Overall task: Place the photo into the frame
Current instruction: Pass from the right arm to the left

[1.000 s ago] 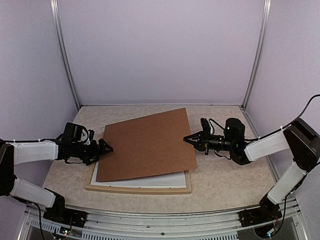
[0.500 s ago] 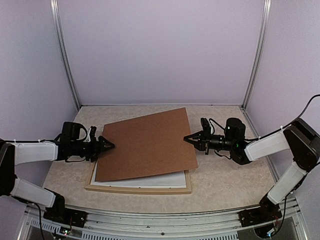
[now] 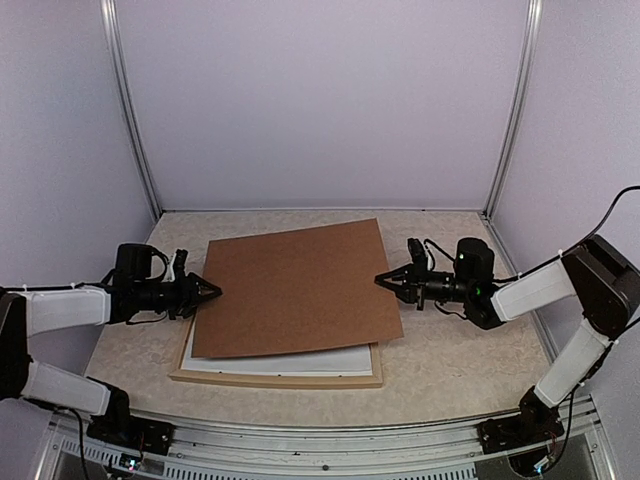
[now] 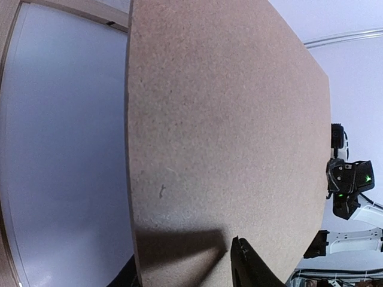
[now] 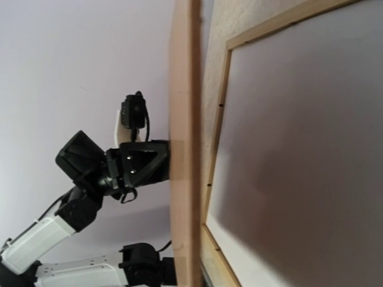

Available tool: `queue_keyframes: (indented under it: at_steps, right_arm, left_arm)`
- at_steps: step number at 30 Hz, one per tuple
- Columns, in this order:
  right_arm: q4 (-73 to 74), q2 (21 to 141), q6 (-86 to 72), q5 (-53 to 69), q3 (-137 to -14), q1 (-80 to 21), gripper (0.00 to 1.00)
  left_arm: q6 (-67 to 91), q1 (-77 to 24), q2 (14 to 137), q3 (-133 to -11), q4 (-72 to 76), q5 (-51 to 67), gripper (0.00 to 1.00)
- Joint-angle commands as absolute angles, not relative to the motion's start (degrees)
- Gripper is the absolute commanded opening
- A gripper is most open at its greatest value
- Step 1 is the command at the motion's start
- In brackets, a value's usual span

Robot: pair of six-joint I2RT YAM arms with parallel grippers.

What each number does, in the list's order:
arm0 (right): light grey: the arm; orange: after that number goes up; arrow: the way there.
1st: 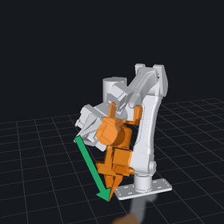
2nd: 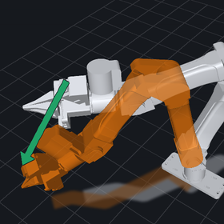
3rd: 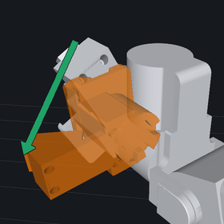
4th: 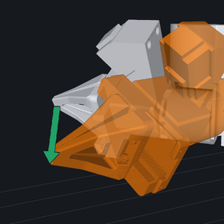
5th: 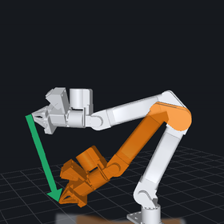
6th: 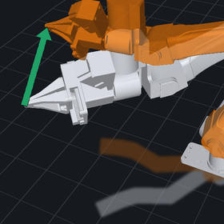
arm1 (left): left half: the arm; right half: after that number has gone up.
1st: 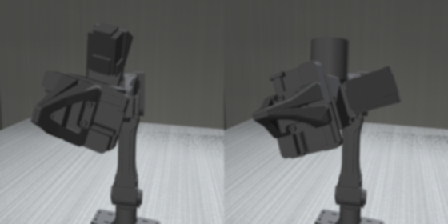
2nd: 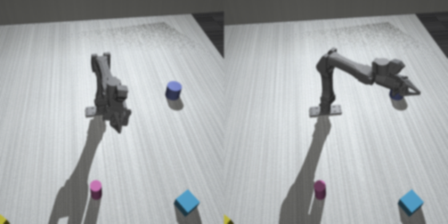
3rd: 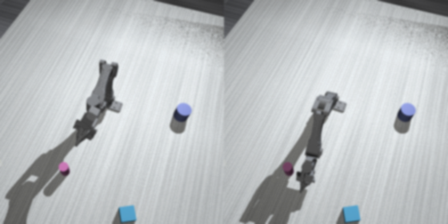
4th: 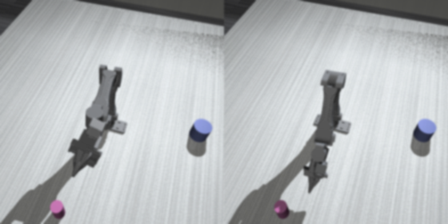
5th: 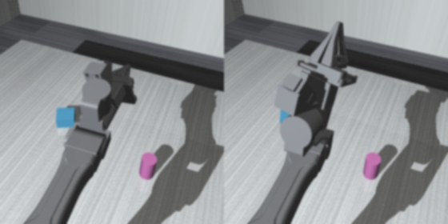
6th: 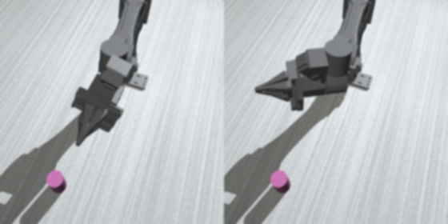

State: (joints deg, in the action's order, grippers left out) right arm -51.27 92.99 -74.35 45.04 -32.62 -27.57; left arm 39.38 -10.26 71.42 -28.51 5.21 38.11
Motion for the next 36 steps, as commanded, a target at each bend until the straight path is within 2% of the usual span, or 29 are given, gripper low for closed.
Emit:
queue_keyframes:
  at_steps: [1, 12, 17, 23, 29, 36]
  right_arm:
    - [-50.39, 94.89, -68.61, 45.76, -33.01, -26.94, 0.00]
    - [-55.86, 104.58, -66.01, 49.37, -34.17, -26.54, 0.00]
    - [-61.05, 108.69, -67.34, 50.67, -33.97, -26.50, 0.10]
    - [-58.52, 107.77, -65.75, 49.99, -33.37, -26.69, 0.28]
    - [-49.28, 104.26, -60.48, 47.71, -33.57, -26.80, 0.42]
    - [-36.44, 99.25, -53.57, 42.62, -34.19, -26.80, 0.50]
  left_arm:
    - [39.84, -9.78, 69.14, -28.16, 9.73, 43.77, 0.36]
    - [40.59, -9.25, 66.88, -29.23, 9.57, 47.24, 0.16]
    - [40.42, -8.95, 64.96, -30.31, 8.14, 48.45, 0.00]
    - [38.81, -7.02, 63.23, -32.41, 3.01, 49.32, 0.00]
    - [37.72, -4.51, 63.11, -33.76, -1.98, 50.81, 0.00]
    - [32.23, 2.97, 62.87, -35.92, -11.69, 52.83, 0.00]
